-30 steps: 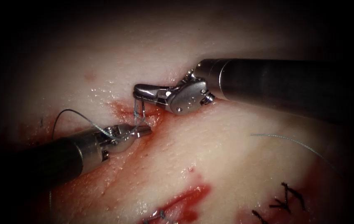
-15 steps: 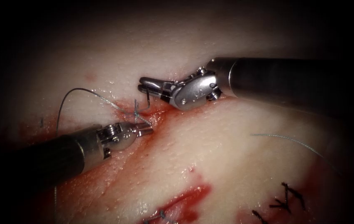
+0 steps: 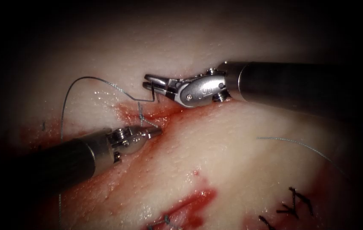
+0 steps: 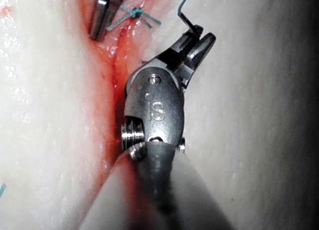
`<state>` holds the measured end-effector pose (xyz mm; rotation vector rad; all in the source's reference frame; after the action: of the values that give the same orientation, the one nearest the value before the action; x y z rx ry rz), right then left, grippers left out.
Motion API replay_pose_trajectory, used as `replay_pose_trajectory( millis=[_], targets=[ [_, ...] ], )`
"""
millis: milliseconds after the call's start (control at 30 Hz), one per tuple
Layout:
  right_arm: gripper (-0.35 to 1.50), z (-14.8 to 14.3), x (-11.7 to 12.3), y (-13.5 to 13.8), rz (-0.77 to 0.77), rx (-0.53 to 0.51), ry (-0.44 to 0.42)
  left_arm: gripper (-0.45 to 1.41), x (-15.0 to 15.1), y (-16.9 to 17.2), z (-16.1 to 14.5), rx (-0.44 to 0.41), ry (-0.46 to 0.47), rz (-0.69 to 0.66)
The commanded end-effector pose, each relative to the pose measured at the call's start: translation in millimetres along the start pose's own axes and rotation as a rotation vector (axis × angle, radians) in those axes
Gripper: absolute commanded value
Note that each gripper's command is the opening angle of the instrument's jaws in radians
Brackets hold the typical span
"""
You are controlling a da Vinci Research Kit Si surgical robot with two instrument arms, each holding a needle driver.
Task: Wound Closure
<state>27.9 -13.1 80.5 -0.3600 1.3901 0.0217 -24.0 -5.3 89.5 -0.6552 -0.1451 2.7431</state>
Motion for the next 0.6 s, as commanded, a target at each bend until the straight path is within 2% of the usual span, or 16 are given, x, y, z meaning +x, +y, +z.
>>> replay_pose_trajectory(
  millis=[33, 300, 600],
  targets=[
    [-0.35, 0.9, -0.4, 0.1, 0.024, 0.008, -0.006, -0.05, 0.1, -0.4, 1.1, -0.007, -0.014, -0.007],
    [-0.35, 1.1, -0.5, 0.7, 0.198, 0.035, -0.055, 0.00, -2.3, -0.6, 3.0, -0.032, -0.077, -0.015],
    [-0.35, 1.2, -1.0, 0.6, 0.447, 0.068, -0.106, 0.02, -3.4, -1.3, 2.9, -0.039, -0.077, -0.018]
  ],
)
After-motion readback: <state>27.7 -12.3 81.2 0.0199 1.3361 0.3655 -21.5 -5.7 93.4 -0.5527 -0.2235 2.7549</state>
